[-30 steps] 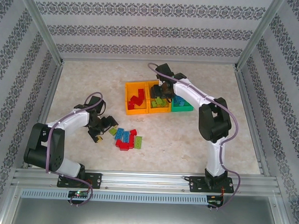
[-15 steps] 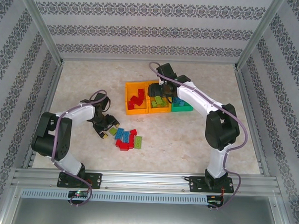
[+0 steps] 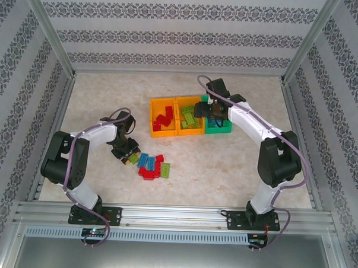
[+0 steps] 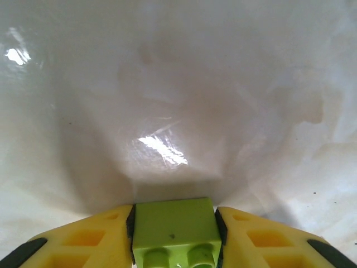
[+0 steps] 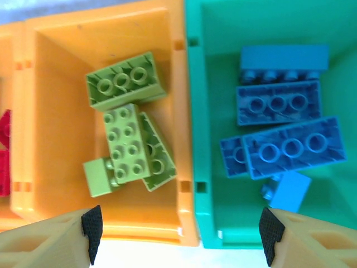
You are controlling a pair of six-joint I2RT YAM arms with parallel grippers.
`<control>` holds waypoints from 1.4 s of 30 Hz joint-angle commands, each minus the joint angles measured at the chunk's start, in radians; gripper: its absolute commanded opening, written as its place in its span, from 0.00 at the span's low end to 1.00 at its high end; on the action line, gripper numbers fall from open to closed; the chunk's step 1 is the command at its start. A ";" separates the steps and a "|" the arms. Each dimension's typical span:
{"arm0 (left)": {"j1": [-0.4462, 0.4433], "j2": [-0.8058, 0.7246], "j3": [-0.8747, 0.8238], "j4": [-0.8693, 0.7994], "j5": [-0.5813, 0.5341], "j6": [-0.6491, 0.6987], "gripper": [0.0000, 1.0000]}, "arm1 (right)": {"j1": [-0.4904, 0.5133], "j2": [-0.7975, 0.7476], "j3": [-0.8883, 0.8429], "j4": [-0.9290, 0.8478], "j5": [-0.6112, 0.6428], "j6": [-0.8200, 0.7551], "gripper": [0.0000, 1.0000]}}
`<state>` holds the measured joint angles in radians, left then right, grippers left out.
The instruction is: Sort the legos into containers by color
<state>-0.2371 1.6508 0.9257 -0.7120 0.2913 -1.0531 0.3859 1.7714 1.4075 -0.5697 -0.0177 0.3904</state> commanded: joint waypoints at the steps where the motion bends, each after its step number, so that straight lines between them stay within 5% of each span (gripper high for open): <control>1: -0.023 0.027 0.031 0.019 -0.029 -0.014 0.36 | -0.021 -0.056 -0.050 0.026 -0.016 -0.001 0.77; 9: -0.024 0.004 0.116 -0.024 -0.061 0.025 0.29 | -0.058 -0.161 -0.175 0.049 0.008 -0.002 0.77; 15: -0.088 0.032 0.381 -0.099 -0.104 0.132 0.29 | -0.054 -0.277 -0.325 0.104 -0.021 -0.022 0.76; 28: -0.258 0.561 1.209 -0.146 0.076 0.387 0.31 | -0.002 -0.456 -0.556 0.163 -0.008 0.054 0.78; 33: -0.258 0.687 1.323 -0.152 0.091 0.408 0.32 | 0.034 -0.498 -0.592 0.161 -0.015 0.056 0.78; 38: -0.260 0.724 1.335 -0.149 0.089 0.425 0.40 | 0.109 -0.519 -0.618 0.169 -0.013 0.006 0.81; 42: -0.263 0.714 1.322 -0.143 0.068 0.445 0.58 | 0.208 -0.517 -0.633 0.193 -0.020 -0.086 0.84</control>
<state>-0.5022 2.3775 2.2307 -0.8234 0.3729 -0.6449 0.5457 1.2678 0.7895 -0.4057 -0.0353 0.3767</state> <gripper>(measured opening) 0.558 0.842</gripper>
